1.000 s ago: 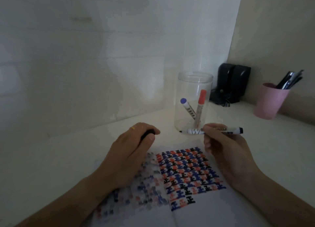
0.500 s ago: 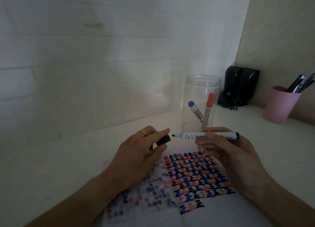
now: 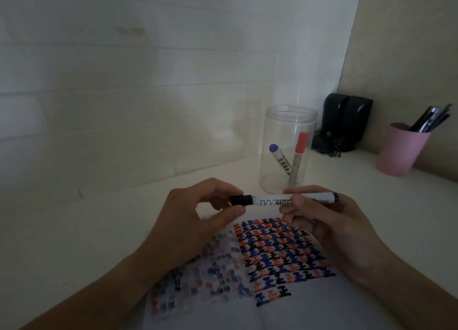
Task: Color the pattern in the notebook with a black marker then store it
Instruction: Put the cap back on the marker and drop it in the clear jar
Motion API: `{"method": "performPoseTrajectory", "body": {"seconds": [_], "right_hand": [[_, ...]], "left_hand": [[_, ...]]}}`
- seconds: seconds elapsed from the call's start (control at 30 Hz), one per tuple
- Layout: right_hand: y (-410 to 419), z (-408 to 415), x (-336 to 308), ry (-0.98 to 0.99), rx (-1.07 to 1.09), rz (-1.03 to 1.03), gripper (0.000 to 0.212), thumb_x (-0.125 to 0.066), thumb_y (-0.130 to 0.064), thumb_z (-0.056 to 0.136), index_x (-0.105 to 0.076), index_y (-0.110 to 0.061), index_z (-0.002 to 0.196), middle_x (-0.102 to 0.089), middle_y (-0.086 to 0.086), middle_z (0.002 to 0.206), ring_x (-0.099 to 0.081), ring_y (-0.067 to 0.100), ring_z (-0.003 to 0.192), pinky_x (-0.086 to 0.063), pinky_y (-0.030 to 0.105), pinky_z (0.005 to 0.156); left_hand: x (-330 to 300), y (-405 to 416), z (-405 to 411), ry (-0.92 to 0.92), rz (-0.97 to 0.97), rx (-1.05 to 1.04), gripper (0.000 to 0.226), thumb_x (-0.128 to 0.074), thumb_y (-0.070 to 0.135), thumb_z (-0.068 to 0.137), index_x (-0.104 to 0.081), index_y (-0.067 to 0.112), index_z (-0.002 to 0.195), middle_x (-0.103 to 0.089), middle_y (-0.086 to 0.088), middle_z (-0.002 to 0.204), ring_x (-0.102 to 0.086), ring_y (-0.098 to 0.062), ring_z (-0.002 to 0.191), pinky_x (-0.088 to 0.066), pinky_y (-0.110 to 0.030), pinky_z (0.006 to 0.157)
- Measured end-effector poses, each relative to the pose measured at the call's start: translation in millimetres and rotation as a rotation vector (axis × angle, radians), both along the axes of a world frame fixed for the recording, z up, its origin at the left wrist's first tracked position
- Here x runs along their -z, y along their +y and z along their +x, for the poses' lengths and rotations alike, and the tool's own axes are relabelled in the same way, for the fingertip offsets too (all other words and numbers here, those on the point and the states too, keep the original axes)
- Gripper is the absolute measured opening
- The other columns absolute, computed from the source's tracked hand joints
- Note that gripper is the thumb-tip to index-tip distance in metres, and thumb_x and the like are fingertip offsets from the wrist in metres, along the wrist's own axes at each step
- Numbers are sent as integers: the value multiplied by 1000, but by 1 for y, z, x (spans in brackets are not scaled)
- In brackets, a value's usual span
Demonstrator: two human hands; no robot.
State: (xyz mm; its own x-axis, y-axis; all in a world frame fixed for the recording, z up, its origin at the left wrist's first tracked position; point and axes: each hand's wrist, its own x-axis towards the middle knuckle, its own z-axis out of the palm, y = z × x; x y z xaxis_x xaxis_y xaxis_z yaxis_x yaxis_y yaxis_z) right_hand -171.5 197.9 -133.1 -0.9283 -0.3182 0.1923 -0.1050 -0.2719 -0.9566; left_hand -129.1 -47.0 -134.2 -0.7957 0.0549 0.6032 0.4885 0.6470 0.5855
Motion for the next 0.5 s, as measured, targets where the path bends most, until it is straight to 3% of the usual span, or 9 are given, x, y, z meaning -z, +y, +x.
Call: {"method": "performPoseTrajectory", "body": {"seconds": [0.13,0.33,0.5], "right_hand": [[1,1,0,-38,-37,-34,29,-73,-14,73,-78,0,98,-77,22,84,-74,26,76,-61,26,71],[1,5,-3,-4,-32,-23,31,-74,-13,68,-78,2,95,-77,26,83,-76,29,74,-61,26,67],[2,10,-3,74,-32,22,36,-80,-21,68,-79,-1,98,-78,27,90,-77,35,84,-61,29,73]], "left_hand": [[-1,5,3,-71,108,83,15,-74,30,85,-78,24,98,-80,12,80,-77,-9,76,-54,-14,76],[-1,9,6,-142,190,128,19,-62,34,90,-75,20,91,-78,6,69,-75,-12,64,-57,-20,73],[-4,14,9,-192,277,173,23,-59,31,90,-73,14,84,-75,0,63,-69,-8,54,-53,-14,65]]}}
